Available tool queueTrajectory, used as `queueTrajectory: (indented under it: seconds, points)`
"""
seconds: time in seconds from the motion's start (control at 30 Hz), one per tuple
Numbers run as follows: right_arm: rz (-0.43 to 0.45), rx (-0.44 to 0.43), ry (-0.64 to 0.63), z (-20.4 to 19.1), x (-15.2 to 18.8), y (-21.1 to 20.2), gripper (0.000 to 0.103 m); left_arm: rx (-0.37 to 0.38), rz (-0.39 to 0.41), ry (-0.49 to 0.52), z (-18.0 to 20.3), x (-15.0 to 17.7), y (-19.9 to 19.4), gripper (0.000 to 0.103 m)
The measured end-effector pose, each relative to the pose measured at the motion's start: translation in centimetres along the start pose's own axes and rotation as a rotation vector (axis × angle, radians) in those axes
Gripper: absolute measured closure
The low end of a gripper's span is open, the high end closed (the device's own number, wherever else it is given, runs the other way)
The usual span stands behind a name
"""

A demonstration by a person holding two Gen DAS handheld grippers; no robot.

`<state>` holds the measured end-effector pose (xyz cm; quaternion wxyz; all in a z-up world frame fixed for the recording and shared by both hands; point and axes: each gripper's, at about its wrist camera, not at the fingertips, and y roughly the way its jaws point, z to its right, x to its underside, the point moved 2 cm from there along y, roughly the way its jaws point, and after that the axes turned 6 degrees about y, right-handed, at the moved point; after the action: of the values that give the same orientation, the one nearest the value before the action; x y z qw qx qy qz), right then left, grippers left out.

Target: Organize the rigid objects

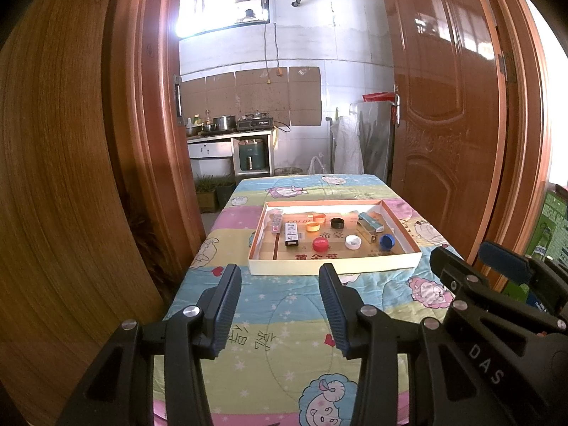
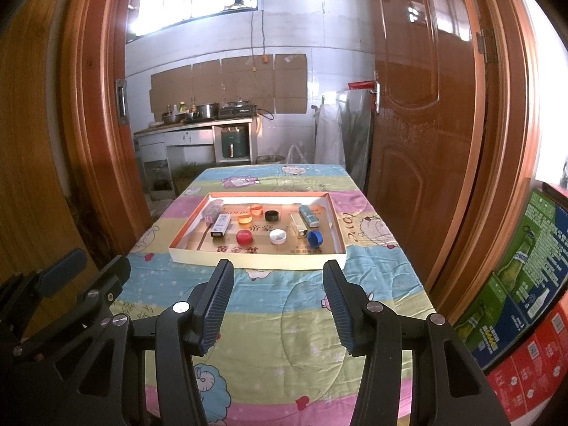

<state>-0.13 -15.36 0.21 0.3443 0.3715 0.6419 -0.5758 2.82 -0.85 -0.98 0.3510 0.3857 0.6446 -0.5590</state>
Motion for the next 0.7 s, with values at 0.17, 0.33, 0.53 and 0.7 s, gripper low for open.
queueTrajectory:
  seconds: [0.17, 0.33, 0.53, 0.7]
  points:
    - [0.001, 0.001, 0.0, 0.0, -0.02, -0.02, 0.049, -0.001, -0.001, 0.0, -0.01, 0.01, 0.0, 0.058]
    - [0.0, 0.001, 0.0, 0.06, -0.06, -0.02, 0.049, -0.001, -0.001, 0.002, -0.03, 0.02, -0.03, 0.058]
    - [-0.002, 0.0, -0.001, -0.12, 0.17, 0.0, 0.049, 0.0, -0.002, 0.001, -0.02, -0.01, 0.0, 0.058]
    - [-0.002, 0.0, 0.0, -0.11, 0.16, 0.02, 0.049, 0.009, -0.007, -0.006, -0.31, 0.3, 0.03, 0.058]
